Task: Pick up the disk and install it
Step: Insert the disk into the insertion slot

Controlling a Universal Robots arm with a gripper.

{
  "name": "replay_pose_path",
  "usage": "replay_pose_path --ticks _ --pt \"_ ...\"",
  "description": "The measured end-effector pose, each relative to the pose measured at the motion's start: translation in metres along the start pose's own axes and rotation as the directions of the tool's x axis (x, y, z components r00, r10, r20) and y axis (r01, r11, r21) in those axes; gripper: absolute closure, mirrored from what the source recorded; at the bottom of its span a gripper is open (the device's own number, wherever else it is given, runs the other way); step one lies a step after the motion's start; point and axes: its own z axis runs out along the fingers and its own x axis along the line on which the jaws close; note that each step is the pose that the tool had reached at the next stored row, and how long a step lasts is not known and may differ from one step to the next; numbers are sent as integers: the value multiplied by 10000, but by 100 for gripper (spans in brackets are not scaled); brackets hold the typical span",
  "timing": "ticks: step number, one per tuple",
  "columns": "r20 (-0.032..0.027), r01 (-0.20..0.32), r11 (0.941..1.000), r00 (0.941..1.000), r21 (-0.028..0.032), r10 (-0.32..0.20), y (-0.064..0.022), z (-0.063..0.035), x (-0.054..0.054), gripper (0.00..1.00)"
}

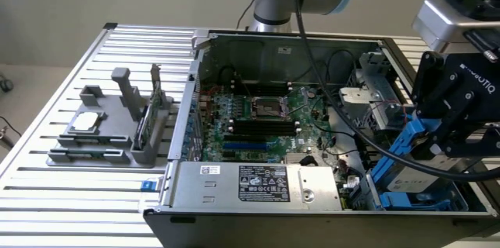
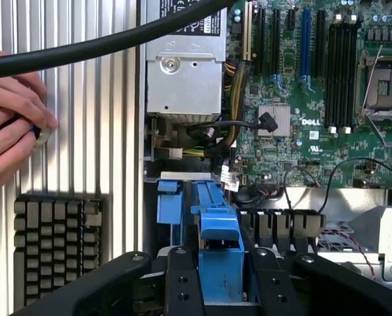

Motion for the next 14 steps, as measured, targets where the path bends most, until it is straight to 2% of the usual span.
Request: replay_pose_path --ticks 14 --pt "-2 -3 10000 10000 42 3 -3 254 2 67"
